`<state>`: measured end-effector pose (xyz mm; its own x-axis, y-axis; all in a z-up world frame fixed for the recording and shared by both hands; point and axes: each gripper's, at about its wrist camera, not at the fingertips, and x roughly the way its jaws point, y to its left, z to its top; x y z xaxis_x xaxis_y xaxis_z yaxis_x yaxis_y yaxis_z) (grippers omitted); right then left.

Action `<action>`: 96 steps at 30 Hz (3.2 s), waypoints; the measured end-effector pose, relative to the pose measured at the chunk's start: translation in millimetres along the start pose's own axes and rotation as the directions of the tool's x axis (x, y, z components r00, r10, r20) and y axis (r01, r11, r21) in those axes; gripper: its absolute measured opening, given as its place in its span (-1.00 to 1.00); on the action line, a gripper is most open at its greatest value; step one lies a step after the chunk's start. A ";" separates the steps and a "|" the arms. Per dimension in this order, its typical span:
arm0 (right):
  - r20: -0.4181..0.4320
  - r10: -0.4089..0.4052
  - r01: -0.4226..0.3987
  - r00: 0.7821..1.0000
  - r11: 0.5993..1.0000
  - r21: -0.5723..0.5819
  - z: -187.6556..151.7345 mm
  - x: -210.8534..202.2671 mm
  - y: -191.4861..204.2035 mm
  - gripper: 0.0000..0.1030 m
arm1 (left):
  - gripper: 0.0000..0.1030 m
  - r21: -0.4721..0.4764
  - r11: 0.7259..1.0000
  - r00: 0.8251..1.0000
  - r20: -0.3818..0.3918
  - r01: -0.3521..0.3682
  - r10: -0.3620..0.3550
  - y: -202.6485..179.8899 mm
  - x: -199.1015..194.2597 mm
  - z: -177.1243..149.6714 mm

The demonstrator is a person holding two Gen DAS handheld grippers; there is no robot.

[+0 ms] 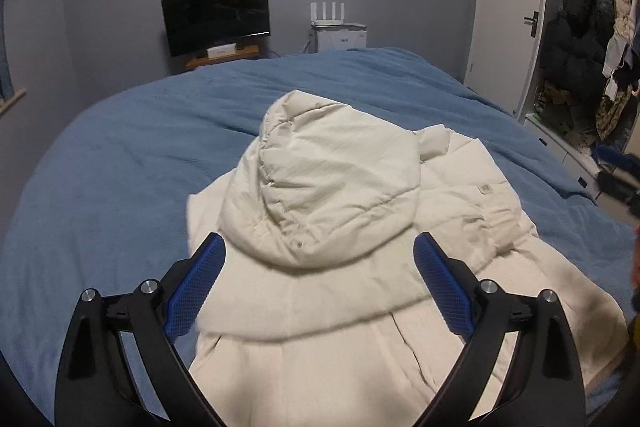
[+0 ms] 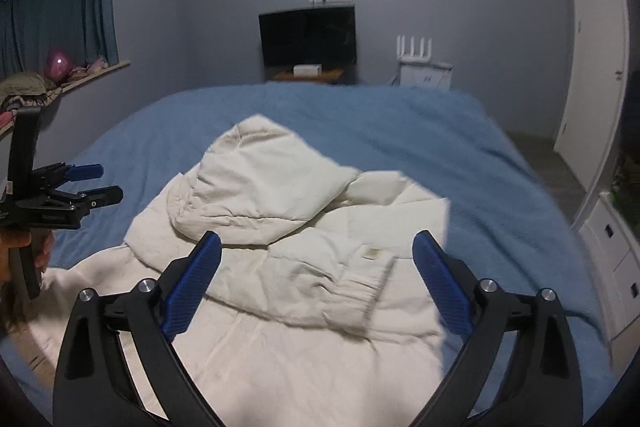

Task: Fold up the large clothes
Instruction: 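Move both open tools to the tan hem of the jacket, then grasp the tan hem with the left tool while the right tool grasps it too, then lift the hem with both tools and fold it over onto the hood, release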

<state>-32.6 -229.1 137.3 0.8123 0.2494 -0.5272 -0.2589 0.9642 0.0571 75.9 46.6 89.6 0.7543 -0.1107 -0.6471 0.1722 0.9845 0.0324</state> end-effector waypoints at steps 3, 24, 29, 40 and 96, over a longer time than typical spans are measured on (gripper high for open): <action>-0.015 -0.030 0.030 0.999 1.000 -0.006 -8.8 -39.4 -7.4 0.82 | 0.78 0.003 1.000 0.999 -0.035 -0.023 0.023 -3.4 -22.2 -6.0; -0.454 0.007 0.030 0.891 0.997 0.074 -144.4 -80.1 -43.1 0.82 | 0.39 -0.235 0.972 0.938 -0.341 -0.026 -0.057 81.4 -95.3 -122.7; -0.483 0.033 0.026 0.875 0.993 0.115 -156.8 -76.4 -42.8 0.81 | 0.39 -0.263 0.965 0.948 -0.306 0.008 -0.091 74.0 -98.1 -116.7; -0.556 0.087 -0.027 0.826 0.993 0.116 -175.9 -81.5 -26.3 0.55 | 0.12 -0.109 0.994 0.905 -0.424 -0.030 -0.019 52.5 -100.1 -137.5; -0.141 -0.007 0.048 0.990 0.955 0.292 83.9 94.8 -118.1 -0.86 | -0.70 -0.351 0.936 1.000 -0.014 0.019 -0.025 138.5 29.1 54.3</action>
<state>118.9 -311.8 151.6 0.7324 0.2276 -0.6417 -0.0556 0.9593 0.2769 156.1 172.4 116.6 0.7411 -0.1333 -0.6581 -0.0472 0.9673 -0.2490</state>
